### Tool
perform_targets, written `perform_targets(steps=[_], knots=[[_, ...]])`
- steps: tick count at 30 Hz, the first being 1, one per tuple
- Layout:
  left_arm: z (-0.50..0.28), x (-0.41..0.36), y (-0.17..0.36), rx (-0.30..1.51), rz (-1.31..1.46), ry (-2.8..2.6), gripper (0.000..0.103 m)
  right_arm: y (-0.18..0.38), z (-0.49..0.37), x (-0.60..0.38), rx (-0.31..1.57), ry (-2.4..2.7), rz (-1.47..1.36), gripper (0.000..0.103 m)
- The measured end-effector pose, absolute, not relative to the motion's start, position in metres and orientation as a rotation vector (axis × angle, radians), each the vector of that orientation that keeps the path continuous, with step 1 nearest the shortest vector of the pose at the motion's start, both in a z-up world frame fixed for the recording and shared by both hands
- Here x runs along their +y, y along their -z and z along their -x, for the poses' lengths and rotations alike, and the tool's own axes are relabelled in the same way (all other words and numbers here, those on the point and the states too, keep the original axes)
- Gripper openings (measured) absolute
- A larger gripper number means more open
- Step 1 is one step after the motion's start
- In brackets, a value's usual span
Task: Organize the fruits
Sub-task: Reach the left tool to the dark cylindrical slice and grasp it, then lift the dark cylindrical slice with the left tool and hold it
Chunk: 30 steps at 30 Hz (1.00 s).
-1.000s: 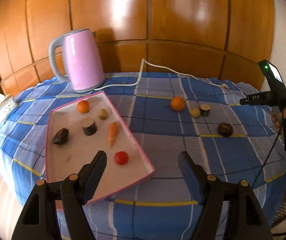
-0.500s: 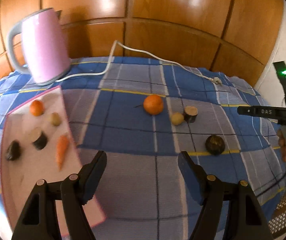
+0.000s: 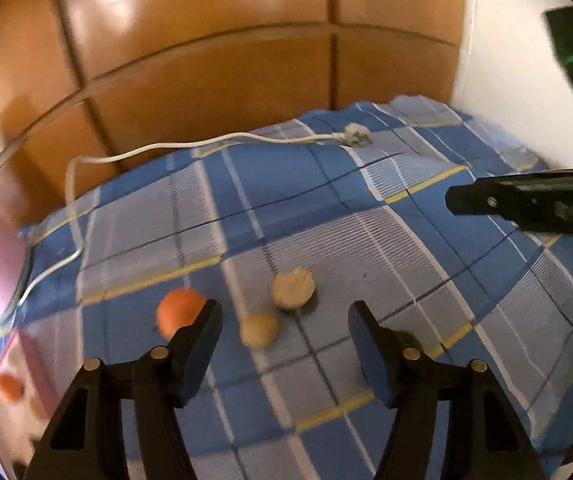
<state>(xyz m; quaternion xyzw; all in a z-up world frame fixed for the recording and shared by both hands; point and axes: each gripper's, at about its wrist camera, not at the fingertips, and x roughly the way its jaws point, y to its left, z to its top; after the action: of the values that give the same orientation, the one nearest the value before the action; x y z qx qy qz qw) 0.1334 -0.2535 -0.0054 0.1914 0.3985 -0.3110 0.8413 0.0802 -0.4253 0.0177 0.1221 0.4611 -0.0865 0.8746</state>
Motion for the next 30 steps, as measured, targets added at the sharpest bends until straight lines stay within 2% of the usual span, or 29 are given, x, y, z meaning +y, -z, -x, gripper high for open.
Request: perform_targets(steps=[6,7,10,20,30], knots=[[-0.165,-0.285,0.034,0.902,-0.475,0.657,0.065,-0.021,-0.08,-0.424,0.954,0.165,-0.257,0.044],[-0.171,-0.286,0.04,0.921,-0.475,0.638,0.06,-0.021,-0.079,-0.424,0.952,0.165,-0.26,0.044],[-0.178,-0.284,0.052,0.976,-0.413,0.664,0.034,-0.021,-0.08,-0.424,0.953,0.16,-0.268,0.044],[-0.138,-0.255,0.017,0.832,-0.313,0.654,0.033,-0.016,-0.082,-0.425,0.972,0.174,-0.249,0.044],[-0.084,-0.209,-0.001,0.776,-0.221,0.601,0.034,-0.001,-0.087,-0.416,1.026,0.163,-0.199,0.044]])
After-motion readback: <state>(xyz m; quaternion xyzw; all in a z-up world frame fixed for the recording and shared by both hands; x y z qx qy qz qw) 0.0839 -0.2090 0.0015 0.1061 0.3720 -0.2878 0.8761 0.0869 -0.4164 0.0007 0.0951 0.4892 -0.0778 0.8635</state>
